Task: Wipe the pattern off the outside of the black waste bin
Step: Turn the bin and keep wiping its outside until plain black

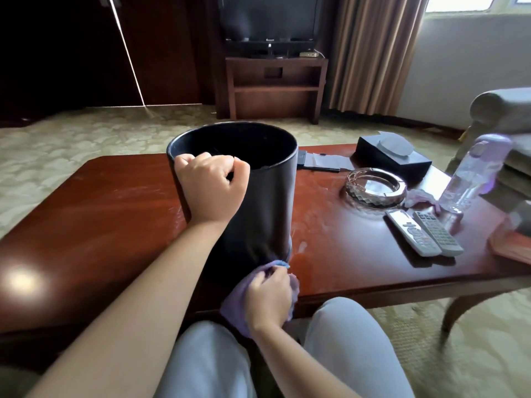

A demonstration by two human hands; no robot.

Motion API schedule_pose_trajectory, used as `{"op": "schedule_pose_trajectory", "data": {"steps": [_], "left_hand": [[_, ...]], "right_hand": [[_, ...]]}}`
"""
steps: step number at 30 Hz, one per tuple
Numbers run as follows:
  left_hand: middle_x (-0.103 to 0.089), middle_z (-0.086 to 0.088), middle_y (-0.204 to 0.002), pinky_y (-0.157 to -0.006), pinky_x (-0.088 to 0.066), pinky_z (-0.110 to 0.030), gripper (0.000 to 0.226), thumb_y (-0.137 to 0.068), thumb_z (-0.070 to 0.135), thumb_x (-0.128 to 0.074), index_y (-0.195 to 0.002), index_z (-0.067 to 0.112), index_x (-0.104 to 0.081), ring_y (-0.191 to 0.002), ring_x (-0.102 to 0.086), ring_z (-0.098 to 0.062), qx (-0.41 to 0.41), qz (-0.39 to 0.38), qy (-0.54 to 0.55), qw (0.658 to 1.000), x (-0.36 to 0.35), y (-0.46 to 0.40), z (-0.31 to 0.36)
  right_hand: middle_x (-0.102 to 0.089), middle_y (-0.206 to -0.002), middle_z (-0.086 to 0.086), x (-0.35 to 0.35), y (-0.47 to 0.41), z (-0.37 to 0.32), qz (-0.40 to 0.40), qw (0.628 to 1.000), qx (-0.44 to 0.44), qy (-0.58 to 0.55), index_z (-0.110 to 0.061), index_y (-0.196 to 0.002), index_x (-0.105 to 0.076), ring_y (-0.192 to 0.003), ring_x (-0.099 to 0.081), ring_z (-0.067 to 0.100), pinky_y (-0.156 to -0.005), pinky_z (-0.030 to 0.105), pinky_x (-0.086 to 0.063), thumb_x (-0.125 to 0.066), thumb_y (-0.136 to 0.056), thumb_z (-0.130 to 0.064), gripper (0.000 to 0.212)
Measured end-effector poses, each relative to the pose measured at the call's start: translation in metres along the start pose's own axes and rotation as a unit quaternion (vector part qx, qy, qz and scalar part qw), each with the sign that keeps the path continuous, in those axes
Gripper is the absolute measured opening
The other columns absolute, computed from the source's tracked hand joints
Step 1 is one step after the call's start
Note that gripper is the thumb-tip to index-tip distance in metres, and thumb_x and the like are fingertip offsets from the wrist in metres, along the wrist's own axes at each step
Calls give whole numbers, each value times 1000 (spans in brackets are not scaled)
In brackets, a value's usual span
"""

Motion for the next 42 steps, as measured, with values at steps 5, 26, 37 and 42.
{"op": "schedule_pose_trajectory", "data": {"steps": [5,26,37,42], "left_hand": [[-17,10,-45,-63,-19,-31,41,-80,18,-45,-47,21,-22,-45,-27,-15,-7,-5,5,1000,1,0,-1],[-10,12,-44,-64,-17,-29,42,-78,18,-47,-46,22,-20,-44,-25,-15,8,-6,10,1000,1,0,-1],[-11,12,-44,-64,-20,-30,43,-77,17,-48,-47,23,-18,-44,-23,-14,-1,4,22,1000,-1,0,0],[-14,11,-44,-64,-18,-30,42,-77,16,-48,-46,22,-20,-45,-23,-14,4,1,16,1000,0,0,0]], "right_hand": [[-56,-114,7,-7,3,0,-51,998,-40,6,-12,-106,-46,-111,-52,28,-86,36,-43,-37,-93,-20,18],[-59,-110,-1,1,-18,12,-40,994,47,88,-23,-102,-57,-108,-53,21,-84,30,-39,-45,-91,-29,18],[-63,-110,7,13,-86,7,-43,992,44,108,-19,-104,-59,-103,-56,31,-80,35,-42,-37,-92,-21,25],[-64,-89,12,4,-31,9,12,975,123,183,-9,-90,-66,-86,-60,32,-72,35,-48,-46,-87,-18,22]]}}
Point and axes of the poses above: each hand's wrist, its own y-axis away from the middle knuckle, its own x-axis out of the back of the hand, z = x × y, the point moved 4 cm from there along -y, towards the middle knuckle
